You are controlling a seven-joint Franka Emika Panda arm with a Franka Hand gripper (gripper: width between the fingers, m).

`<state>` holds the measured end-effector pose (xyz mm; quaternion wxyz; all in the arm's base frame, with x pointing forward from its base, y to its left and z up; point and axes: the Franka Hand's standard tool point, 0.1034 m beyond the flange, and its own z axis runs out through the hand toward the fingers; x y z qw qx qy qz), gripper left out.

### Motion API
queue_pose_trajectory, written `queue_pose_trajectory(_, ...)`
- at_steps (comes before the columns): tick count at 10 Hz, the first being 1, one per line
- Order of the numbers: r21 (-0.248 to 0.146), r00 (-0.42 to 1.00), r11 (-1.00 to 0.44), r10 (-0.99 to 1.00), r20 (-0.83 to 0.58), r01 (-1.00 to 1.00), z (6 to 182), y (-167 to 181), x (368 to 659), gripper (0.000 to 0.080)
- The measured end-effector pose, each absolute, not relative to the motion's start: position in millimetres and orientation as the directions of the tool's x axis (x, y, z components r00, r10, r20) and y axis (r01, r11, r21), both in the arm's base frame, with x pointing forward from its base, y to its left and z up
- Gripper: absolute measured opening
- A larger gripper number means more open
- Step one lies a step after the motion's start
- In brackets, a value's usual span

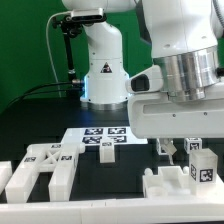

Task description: Assemble chair

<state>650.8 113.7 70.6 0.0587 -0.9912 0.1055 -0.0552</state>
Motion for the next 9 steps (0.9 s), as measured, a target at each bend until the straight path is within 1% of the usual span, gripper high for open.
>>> queue_pose_trajectory(1, -0.105, 0.987, -0.992, -0.089, 0.134, -0.075, 67.5, 116.4, 651.8, 0.0649)
queue_pose_trajectory(2, -0.117, 0.981, -0.984, -0.151, 0.124, -0.136, 67.5, 115.7, 651.6, 0.0623)
queue_pose_trajectory(3, -0.116, 0.981, -0.984, -0.151, 0.125, -0.137, 67.5, 115.1, 651.7, 0.0486)
queue_pose_trajectory(4, -0.127, 0.968, -0.970, -0.223, 0.116, -0.208, 67.5, 115.9, 651.6, 0.0351)
queue_pose_trajectory(5, -0.137, 0.948, -0.949, -0.299, 0.106, -0.284, 67.7, 116.2, 651.8, 0.0351)
queue_pose_trajectory(6, -0.142, 0.931, -0.931, -0.352, 0.098, -0.337, 67.6, 116.2, 651.8, 0.0288)
queue_pose_trajectory(9, -0.158, 0.782, -0.778, -0.621, 0.048, -0.608, 68.3, 114.3, 652.2, 0.0288)
